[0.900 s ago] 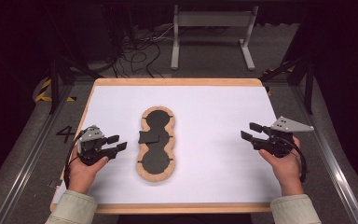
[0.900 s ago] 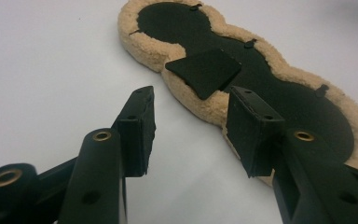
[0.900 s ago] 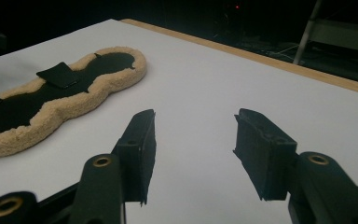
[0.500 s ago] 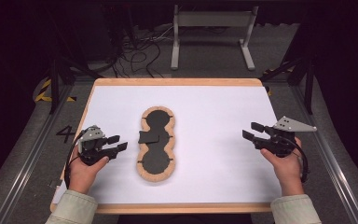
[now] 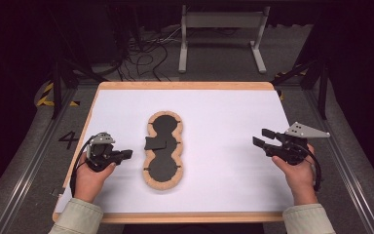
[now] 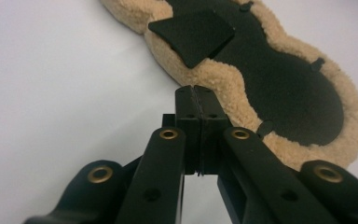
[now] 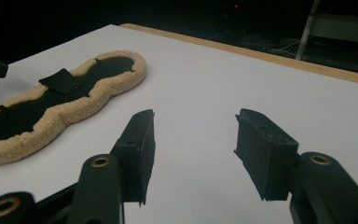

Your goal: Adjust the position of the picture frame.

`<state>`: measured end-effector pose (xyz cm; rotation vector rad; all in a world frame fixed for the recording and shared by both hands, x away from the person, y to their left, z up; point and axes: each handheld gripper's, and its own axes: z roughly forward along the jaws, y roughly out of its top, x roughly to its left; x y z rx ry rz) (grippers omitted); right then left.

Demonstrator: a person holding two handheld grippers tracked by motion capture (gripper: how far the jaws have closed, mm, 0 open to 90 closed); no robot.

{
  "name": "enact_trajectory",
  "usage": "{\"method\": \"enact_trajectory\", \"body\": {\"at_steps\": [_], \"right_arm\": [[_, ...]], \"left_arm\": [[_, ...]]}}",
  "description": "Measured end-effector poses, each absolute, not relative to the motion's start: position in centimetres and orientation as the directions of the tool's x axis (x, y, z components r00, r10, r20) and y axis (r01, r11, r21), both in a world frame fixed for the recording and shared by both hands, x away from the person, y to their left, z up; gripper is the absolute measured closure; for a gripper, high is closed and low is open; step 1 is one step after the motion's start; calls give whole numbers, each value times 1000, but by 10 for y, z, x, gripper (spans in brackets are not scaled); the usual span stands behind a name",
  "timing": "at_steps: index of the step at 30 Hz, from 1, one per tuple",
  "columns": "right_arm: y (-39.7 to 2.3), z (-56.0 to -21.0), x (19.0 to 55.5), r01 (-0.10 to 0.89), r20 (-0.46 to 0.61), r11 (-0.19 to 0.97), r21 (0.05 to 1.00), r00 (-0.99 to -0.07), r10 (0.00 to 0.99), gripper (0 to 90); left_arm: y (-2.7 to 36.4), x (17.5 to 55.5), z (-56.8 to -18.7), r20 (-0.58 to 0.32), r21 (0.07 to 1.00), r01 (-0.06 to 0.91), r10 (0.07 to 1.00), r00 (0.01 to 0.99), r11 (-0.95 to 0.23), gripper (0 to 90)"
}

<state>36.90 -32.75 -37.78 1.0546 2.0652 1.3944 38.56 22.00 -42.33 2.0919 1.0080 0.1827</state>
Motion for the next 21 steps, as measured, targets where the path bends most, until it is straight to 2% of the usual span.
{"method": "enact_trajectory", "body": {"at_steps": [6,15,19,21], "right_arm": [[-329,-378,368,352,61,202,914,-611,789,470],[-333,-380,363,359,58,204,911,-602,797,468],[-336,-381,360,365,62,199,910,-593,803,468],[-338,-381,358,365,61,197,910,-589,806,467]], "left_arm": [[210,388,-425,-195,675,612,700,687,-412,900],[188,398,-434,-145,624,622,712,687,-473,900],[179,402,-439,-152,600,622,692,705,-502,900],[176,405,-442,-187,575,632,668,720,-520,899]]}}
